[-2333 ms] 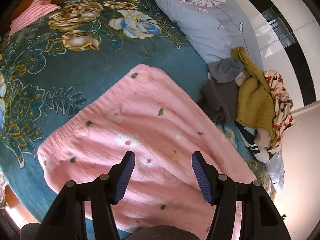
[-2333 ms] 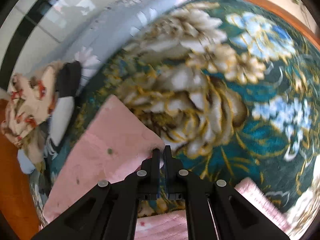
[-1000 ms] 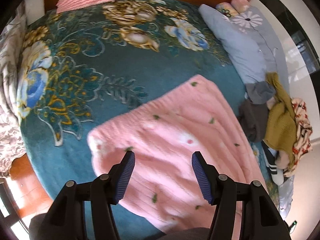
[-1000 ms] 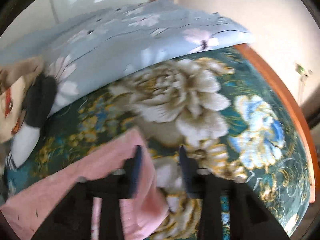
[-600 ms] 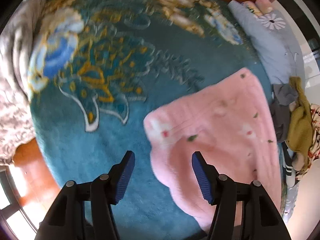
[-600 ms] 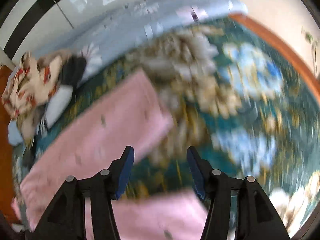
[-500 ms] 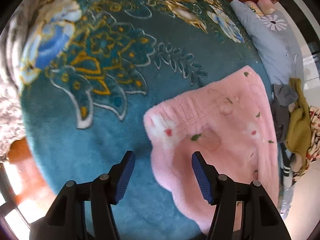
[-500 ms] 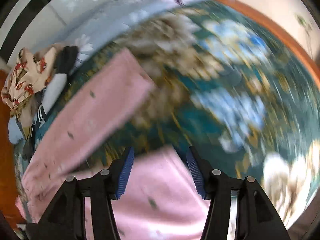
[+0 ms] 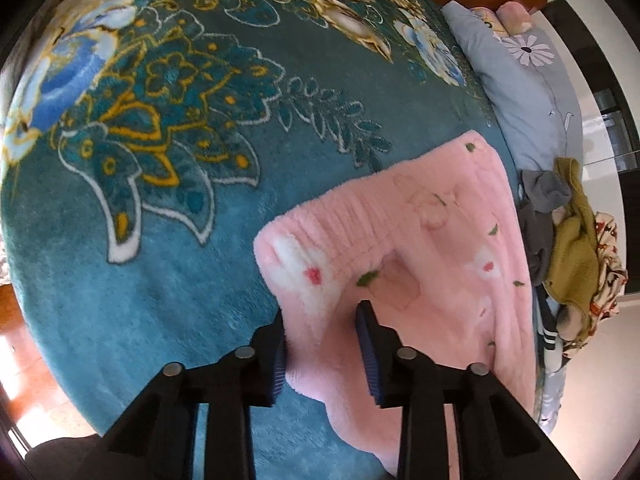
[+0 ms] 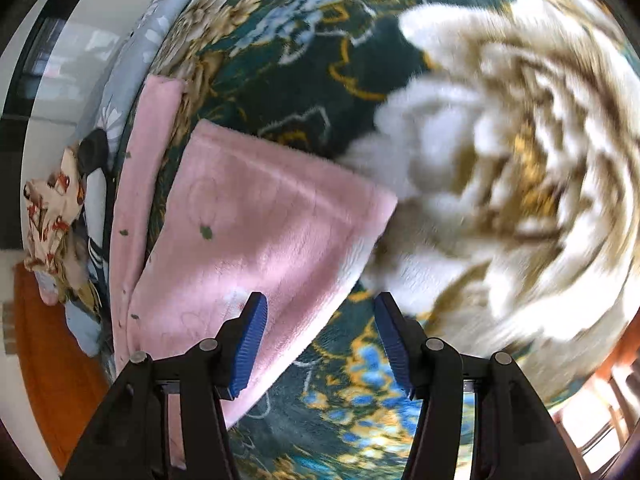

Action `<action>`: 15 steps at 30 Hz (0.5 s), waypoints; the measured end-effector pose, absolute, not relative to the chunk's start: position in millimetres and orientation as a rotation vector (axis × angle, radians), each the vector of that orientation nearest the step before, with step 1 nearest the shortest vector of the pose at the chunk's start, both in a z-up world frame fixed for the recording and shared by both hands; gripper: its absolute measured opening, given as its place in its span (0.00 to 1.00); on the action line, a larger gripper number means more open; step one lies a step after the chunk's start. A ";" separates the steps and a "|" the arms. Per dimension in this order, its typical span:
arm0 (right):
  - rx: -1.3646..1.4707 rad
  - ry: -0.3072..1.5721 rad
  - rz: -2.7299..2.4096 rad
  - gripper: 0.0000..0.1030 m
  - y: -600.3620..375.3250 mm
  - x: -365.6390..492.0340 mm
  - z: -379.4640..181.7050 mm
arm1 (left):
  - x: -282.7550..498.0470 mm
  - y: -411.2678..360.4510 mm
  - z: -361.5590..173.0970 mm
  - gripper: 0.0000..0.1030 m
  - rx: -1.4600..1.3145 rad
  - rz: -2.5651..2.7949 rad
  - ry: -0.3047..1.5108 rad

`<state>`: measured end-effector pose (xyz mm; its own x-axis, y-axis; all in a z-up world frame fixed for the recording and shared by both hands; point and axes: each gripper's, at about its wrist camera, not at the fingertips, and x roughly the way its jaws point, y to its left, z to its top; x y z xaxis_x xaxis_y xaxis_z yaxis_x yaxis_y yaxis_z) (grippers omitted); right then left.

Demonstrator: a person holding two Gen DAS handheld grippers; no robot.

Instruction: Fold clothes

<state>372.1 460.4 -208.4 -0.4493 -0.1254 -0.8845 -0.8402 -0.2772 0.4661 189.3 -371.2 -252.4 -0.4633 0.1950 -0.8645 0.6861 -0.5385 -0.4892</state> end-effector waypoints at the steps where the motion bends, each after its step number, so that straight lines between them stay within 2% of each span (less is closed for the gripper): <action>1: -1.197 1.440 1.773 0.58 459.4 371.6 -208.7 | 190.5 -371.7 -252.5 0.24 1.383 -2.059 1.293; 2: -1.179 1.439 1.757 0.56 458.4 371.5 -208.4 | 191.7 -372.3 -252.5 0.21 1.374 -2.050 1.307; 4: -1.147 1.444 1.728 0.45 456.6 370.8 -207.6 | 194.6 -374.7 -252.3 0.14 1.337 -2.025 1.353; 5: -1.139 1.467 1.725 0.22 456.8 369.4 -206.8 | 196.0 -375.9 -252.1 0.10 1.318 -2.012 1.377; 6: -1.129 1.492 1.723 0.04 457.1 367.7 -205.7 | 196.6 -376.2 -249.3 0.08 1.305 -2.015 1.388; 11: -1.049 1.485 1.858 0.03 463.0 344.0 -167.9 | 185.7 -378.3 -215.8 0.07 1.250 -2.103 1.384; 15: -0.929 1.474 2.027 0.02 472.9 325.1 -112.9 | 164.0 -368.1 -163.9 0.07 1.210 -2.243 1.349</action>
<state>325.1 472.9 -112.9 -0.6640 -0.0203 -0.7475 -0.7048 -0.3168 0.6347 164.0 -368.1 -163.9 -0.6206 0.1880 -0.7613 0.5843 -0.5366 -0.6088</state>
